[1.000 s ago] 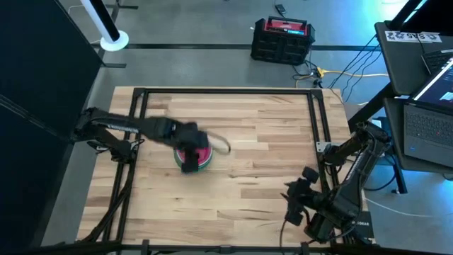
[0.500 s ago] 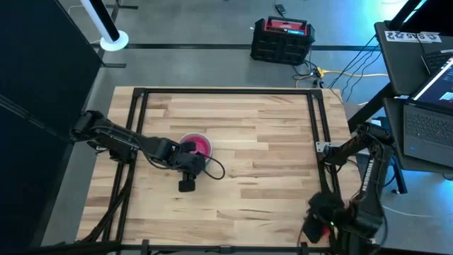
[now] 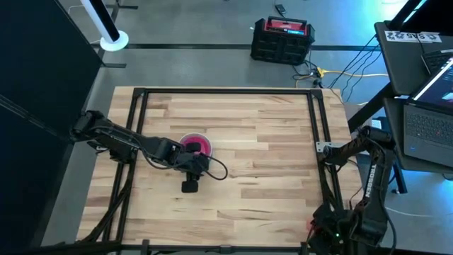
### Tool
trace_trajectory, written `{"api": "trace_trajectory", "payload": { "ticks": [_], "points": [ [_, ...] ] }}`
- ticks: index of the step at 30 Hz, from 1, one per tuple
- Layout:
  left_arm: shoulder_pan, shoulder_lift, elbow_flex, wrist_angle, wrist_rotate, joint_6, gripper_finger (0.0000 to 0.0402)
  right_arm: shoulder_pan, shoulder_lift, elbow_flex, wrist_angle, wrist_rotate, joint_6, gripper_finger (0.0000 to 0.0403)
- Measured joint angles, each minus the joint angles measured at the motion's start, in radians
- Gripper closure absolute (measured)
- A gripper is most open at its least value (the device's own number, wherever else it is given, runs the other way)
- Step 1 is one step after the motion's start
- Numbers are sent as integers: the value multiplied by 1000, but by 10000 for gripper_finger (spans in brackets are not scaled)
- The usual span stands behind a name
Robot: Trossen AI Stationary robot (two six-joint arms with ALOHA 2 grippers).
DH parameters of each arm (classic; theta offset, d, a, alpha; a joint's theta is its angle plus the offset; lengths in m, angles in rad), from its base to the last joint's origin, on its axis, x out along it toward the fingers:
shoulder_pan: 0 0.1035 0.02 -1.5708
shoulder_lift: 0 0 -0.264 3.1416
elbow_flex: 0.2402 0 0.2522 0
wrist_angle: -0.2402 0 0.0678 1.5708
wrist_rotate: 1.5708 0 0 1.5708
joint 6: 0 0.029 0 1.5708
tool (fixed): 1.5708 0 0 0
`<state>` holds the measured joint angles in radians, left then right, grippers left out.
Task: Nest bowls inside each other
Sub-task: Move the orange cup to the center of the table
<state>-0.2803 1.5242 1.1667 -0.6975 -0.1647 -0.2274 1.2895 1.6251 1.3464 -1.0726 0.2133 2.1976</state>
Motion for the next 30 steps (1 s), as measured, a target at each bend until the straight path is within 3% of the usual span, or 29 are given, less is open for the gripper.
{"api": "trace_trajectory", "payload": {
  "ticks": [12, 26, 30],
  "points": [
    [1, 0, 0, -4, 0, 4, 280, -2, 62, -4, -69, -78, -8, 249],
    [1, 0, 0, -61, 0, -11, 280, -31, 57, -158, 61, -118, -99, 249],
    [-5, -1, 0, -65, 0, -14, 279, -84, 60, -179, 149, -117, -159, 287]
  ]
}}
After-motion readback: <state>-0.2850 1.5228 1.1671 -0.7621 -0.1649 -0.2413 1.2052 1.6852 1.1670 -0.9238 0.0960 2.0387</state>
